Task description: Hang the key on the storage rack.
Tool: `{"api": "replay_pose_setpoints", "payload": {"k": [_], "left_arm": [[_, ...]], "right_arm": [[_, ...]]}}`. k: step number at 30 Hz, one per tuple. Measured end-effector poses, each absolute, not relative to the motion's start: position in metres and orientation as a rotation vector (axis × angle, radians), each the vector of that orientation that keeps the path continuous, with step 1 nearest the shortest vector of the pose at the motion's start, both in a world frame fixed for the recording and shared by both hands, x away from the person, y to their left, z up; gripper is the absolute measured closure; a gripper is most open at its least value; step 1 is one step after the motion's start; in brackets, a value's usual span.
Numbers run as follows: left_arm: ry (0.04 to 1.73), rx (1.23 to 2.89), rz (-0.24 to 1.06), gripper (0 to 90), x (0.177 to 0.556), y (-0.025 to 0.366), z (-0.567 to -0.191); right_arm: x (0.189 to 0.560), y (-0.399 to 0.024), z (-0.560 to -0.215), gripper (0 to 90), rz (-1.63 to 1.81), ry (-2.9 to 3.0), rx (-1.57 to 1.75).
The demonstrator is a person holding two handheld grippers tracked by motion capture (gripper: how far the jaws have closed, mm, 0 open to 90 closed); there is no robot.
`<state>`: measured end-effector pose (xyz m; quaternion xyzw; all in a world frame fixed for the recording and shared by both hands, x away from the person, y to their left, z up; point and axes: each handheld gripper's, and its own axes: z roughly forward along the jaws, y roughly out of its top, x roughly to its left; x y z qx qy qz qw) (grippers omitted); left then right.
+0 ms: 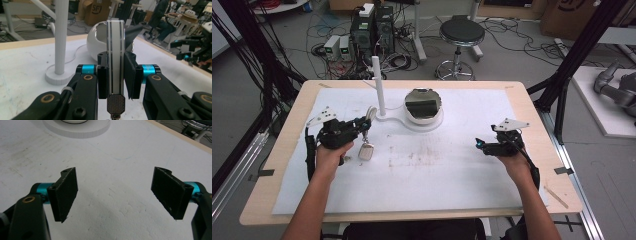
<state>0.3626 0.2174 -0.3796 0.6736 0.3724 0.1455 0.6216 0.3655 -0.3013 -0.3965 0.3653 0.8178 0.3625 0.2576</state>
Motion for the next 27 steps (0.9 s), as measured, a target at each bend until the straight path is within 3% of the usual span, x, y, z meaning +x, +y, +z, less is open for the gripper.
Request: {"api": "replay_pose_setpoints", "payload": {"k": [27], "left_arm": [[0.818, 1.420, 0.170, 74.6, 0.427, 0.219, -0.336]], "right_arm": [[0.368, -0.301, -0.398, 21.9, 0.986, 2.223, 0.979]]}}
